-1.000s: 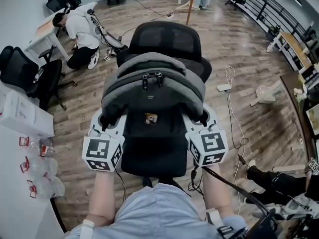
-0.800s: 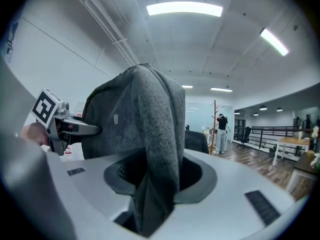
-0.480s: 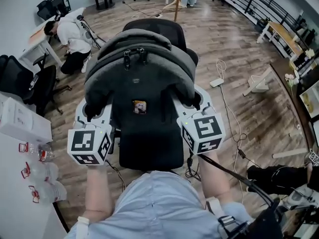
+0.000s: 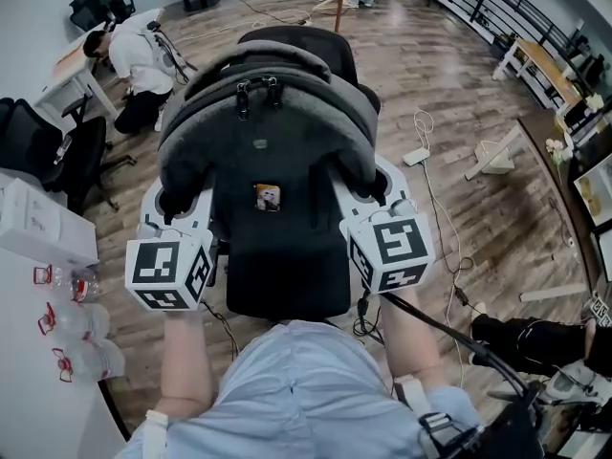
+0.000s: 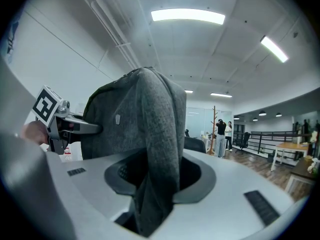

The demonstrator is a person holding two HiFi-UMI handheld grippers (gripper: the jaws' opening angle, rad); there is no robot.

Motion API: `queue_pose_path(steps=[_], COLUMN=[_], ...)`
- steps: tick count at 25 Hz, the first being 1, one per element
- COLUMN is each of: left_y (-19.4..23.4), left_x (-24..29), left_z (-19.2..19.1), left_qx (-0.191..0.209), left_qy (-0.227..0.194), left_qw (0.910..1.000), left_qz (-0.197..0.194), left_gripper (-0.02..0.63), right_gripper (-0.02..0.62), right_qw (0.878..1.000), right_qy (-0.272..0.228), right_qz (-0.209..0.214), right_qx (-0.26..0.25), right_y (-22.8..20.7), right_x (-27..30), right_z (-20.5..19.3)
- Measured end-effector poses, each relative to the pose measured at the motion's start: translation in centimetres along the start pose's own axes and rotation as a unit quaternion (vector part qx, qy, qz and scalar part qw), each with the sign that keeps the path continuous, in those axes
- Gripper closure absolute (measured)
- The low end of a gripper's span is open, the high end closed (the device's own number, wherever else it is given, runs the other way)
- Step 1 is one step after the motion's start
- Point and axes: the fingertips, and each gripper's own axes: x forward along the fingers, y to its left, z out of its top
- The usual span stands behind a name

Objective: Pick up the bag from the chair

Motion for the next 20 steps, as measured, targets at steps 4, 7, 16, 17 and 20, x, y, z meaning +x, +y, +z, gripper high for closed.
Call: queue_pose_path(steps=[4,7,16,17,20], left_y=[-0.10,-0.26,-0.61,-0.62,-0.48], left_x=[-0.08,-0.16,-0.06,-0.03,-0.02], left_z=[0.37,0.35,0.36,0.38,0.41], left_qx=[0.001,0.002,0.000,0.000,0.000], left_qy=[-0.001,0.000,-0.002,-0.002,-0.002], left_qw=[1.0000,1.0000,1.0000,1.0000,1.0000], left_qz=[0.002,0.003,0.001,0.001,0.000], left_gripper=[0.449,0.451,0.451,0.451,0.451], right_gripper=[0.460,0.460,0.460,0.459,0.459], right_qw=[1.000,1.000,1.000,1.000,1.000], right_qy=[-0.003,-0.003,-0.004,-0.004,-0.005], right_qz=[0.000,0.000,-0.004,-0.005,-0.006], right_qx=[0.000,0.001,-0.003,-0.003,-0.003], right_y=[-0.15,-0.20,-0.54,-0.58,-0.49], right_x=[-0.07,-0.15,-0.36,-0.35,-0.24], right_z=[0.27,0.18,0.22,0.23,0.27])
